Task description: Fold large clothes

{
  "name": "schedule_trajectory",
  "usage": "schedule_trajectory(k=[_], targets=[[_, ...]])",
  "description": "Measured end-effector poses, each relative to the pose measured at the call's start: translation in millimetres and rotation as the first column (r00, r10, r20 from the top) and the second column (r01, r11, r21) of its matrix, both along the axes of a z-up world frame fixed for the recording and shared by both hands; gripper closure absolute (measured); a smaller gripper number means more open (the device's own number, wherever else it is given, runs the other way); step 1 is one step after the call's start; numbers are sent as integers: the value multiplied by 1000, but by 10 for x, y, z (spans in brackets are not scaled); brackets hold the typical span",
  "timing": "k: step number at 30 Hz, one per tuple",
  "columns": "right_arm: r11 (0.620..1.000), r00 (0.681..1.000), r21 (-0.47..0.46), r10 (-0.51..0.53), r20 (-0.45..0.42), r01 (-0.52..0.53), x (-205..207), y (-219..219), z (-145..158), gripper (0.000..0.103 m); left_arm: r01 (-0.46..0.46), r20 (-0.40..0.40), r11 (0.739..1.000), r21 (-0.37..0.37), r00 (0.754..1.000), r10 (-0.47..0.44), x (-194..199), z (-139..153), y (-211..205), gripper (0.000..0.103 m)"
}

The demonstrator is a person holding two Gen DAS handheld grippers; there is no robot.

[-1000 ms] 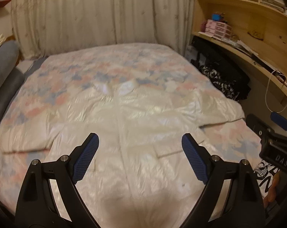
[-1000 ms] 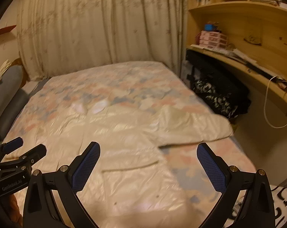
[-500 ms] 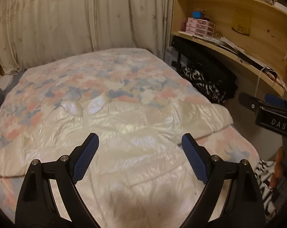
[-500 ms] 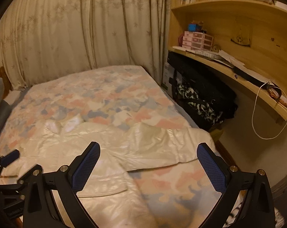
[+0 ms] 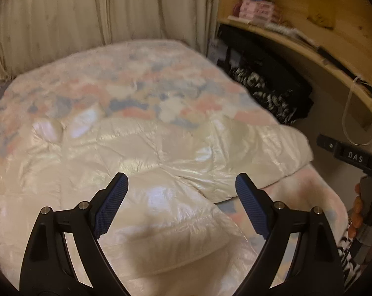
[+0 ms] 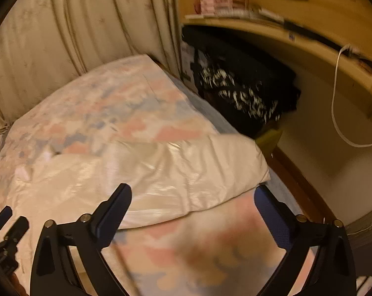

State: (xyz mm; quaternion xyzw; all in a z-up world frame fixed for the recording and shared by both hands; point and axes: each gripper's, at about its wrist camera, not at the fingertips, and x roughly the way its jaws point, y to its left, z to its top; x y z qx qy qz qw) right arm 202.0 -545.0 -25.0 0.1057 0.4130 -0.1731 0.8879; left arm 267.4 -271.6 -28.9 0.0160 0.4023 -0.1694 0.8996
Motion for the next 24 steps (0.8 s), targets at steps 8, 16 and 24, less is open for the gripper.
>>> schedule_trajectory(k=[8,16,24], targets=[[944,990,303,-115,-82,134,208,-941,-987,20,-60,-134,996,59,989,68,551,-655,-303,18],[851,972,470,-219,-86,234,419,-1504,-1700,21,-82,-161,997,13,983,83,781,-936,-405,18],[815,961,517,-269,-64,262,694,-1652,-2062,28,-62,-158,998,-18,986,59,825,-971,-456,19]])
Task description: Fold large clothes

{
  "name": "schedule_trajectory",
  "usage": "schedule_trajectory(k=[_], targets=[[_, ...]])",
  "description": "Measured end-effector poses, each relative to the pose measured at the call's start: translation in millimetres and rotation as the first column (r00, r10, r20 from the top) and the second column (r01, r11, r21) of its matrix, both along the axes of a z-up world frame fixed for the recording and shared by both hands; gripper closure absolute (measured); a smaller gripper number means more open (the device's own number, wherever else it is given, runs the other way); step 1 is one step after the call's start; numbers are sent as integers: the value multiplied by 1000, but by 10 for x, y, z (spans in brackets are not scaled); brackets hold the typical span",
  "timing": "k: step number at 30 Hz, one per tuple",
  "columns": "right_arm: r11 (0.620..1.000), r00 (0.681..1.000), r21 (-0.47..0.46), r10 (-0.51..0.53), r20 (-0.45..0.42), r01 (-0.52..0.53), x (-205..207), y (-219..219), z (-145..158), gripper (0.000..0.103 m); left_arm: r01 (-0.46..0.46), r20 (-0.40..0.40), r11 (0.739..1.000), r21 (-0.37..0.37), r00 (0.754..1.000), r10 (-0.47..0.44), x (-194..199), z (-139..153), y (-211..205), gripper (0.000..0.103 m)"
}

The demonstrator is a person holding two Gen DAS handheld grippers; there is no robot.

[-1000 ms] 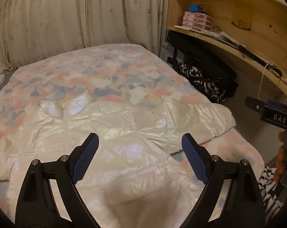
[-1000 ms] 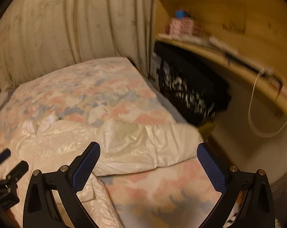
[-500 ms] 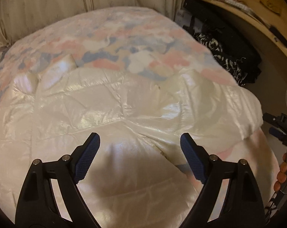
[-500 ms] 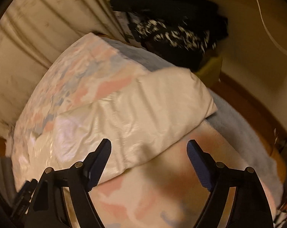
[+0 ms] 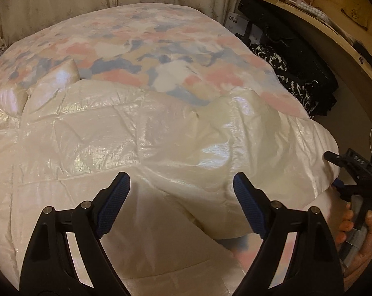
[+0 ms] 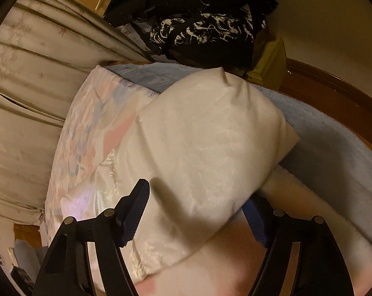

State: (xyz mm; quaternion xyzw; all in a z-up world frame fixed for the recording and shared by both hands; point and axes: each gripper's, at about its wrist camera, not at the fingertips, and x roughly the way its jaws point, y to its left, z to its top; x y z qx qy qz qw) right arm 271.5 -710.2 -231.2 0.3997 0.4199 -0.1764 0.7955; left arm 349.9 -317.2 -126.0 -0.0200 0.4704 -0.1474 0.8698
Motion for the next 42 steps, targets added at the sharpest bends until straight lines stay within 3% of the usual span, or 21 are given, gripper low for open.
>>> schedule_trajectory(k=[2,3,5,8,11,16,20,24,28,31,38,42], targets=[[999,1000,-34,3,-26,-4,62,58,-10,36,7,20,1000,8,1000,-8,-35,41,8,20],[998,999,-57,4,-36,-6,87,101,8,57,10,28,1000,14,1000,-11,-57,65,17,20],[995,999,-99,28,-25,-30,129,166,81,86,21,46,1000,20,999,-22,-116,142,48,20],[984,999,-174,32,8,-30,111,310,322,92,32,66,999,12,997,-33,-221,288,142,20],[966,994,-253,75,76,-54,118,564,751,93,34,99,999,5,995,-34,-362,487,292,20],[927,959,-351,208,192,-131,148,1186,1522,94,41,177,999,6,983,-41,-684,851,610,20],[872,892,-431,368,262,-233,161,1951,2122,94,22,217,1000,-15,976,-18,-910,1114,967,19],[821,825,-458,495,272,-342,183,2701,2342,94,-12,235,1000,-25,972,18,-1086,1279,1372,19],[764,766,-453,599,234,-459,279,3391,2199,94,-58,220,997,-43,973,66,-1208,1298,1829,19],[716,730,-442,660,178,-540,359,3865,1860,94,-95,200,994,-59,974,105,-1251,1199,2164,19],[642,687,-367,727,12,-673,553,4558,797,93,-157,68,983,-91,984,163,-1317,596,2784,19],[568,641,-376,760,-101,-733,616,4738,431,93,-137,-16,975,-175,991,136,-1348,309,2949,19]])
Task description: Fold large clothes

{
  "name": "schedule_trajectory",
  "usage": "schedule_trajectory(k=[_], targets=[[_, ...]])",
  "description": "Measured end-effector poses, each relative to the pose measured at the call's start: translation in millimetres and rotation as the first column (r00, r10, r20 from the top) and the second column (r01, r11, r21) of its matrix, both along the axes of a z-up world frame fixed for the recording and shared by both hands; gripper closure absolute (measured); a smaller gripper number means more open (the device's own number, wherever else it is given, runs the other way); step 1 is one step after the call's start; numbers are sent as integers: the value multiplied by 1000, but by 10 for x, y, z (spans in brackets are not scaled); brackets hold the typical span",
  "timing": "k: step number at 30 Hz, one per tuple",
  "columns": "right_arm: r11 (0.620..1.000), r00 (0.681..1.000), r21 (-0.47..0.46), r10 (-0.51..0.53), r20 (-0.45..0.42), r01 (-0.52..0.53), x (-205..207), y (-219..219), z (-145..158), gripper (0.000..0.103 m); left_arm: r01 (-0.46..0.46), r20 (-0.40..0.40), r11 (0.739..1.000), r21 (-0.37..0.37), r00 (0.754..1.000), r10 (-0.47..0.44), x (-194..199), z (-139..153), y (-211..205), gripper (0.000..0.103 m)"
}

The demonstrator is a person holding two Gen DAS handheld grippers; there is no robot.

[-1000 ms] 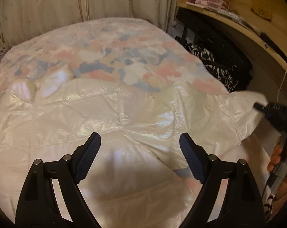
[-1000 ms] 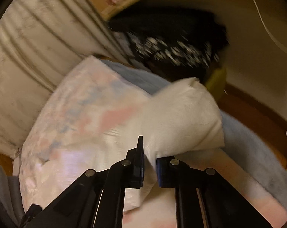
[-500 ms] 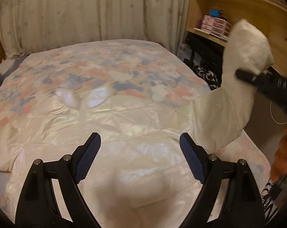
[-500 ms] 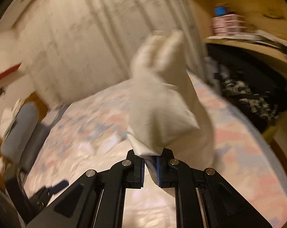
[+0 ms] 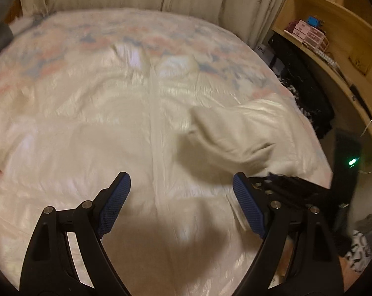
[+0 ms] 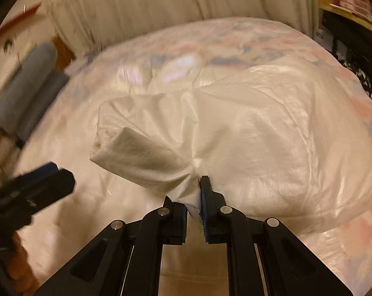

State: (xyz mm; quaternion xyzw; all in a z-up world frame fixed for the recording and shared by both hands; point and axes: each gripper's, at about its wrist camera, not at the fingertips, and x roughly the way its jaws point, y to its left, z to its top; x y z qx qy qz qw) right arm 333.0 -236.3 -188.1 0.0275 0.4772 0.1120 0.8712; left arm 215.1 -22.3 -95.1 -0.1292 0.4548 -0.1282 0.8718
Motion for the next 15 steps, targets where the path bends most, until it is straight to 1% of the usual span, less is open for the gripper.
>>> schedule_trajectory(k=[2,4,5,7,9,10,11,12,13,14,15], targets=[[999,1000,-42,29,-12,-30,-40,113,-114,92,17,-25,997,-74,1000,-19,-15,-103,81,19],[996,999,-75,52,-6,-52,-168,199,-137,91,24,-39,992,-124,999,-29,-9,-151,102,19],[993,998,-104,64,4,-64,-182,192,-126,89,26,-46,988,-155,998,-33,18,-162,110,19],[988,997,-136,78,20,-75,-231,377,-92,83,28,-55,979,-200,998,-39,65,-174,113,19],[981,994,-169,103,42,-94,-391,442,-129,66,31,-63,970,-241,997,-47,117,-175,129,19],[978,991,-182,117,58,-105,-429,443,-110,62,33,-66,966,-255,996,-51,126,-177,130,19],[975,989,-190,129,69,-114,-464,519,-84,47,37,-68,961,-273,996,-58,150,-184,140,19],[974,987,-192,141,84,-123,-535,539,-47,29,40,-72,958,-284,995,-63,172,-188,142,19],[973,984,-196,147,102,-125,-635,605,-5,23,42,-76,955,-294,995,-67,191,-200,143,19],[972,980,-202,151,131,-123,-682,614,28,21,39,-84,953,-301,994,-67,218,-216,140,19],[970,976,-205,159,147,-127,-714,632,50,21,36,-92,951,-309,993,-68,240,-232,134,19]])
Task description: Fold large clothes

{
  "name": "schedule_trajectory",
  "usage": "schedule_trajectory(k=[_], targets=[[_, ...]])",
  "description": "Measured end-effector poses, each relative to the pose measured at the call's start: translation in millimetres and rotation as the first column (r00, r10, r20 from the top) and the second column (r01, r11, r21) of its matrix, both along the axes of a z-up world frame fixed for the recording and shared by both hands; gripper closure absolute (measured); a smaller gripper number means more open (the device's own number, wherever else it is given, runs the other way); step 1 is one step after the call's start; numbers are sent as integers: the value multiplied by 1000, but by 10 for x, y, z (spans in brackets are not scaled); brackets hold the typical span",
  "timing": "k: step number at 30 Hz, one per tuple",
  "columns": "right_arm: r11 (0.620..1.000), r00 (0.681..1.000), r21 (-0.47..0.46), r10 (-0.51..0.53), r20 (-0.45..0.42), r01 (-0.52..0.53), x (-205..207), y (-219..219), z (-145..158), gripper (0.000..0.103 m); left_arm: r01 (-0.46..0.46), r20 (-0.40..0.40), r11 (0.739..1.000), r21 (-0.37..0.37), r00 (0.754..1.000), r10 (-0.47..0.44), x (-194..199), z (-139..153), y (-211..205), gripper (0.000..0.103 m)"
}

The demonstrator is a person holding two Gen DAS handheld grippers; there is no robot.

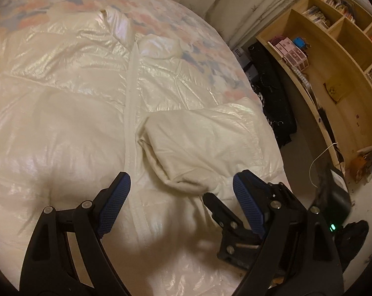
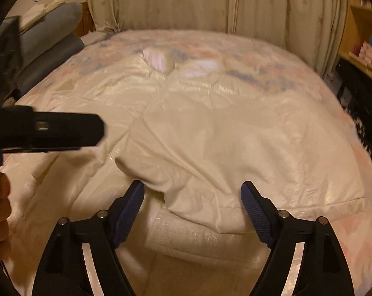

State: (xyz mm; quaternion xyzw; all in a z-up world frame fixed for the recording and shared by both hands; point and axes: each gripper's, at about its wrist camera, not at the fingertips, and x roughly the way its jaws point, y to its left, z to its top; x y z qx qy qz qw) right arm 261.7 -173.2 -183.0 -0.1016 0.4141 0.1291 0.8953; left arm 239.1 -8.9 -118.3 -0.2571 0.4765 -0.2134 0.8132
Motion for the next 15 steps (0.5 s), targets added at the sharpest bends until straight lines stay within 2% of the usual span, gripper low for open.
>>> schedule_trajectory(k=[7,10,13,15], targets=[[999,999,39,-16,38,15,-318,-123,257,21,14,-60,998,-53,998,-17,156,-183,-105,19],[994,998,98,-45,41,41,-491,-296,384,21,18,-81,998,-64,996,-23,219,-256,-204,21],[990,997,124,-68,35,63,-600,-412,460,21,31,-83,999,-41,996,-34,264,-295,-332,43],[989,996,129,-81,30,76,-661,-491,499,21,29,-68,999,16,997,-28,285,-260,-434,57]])
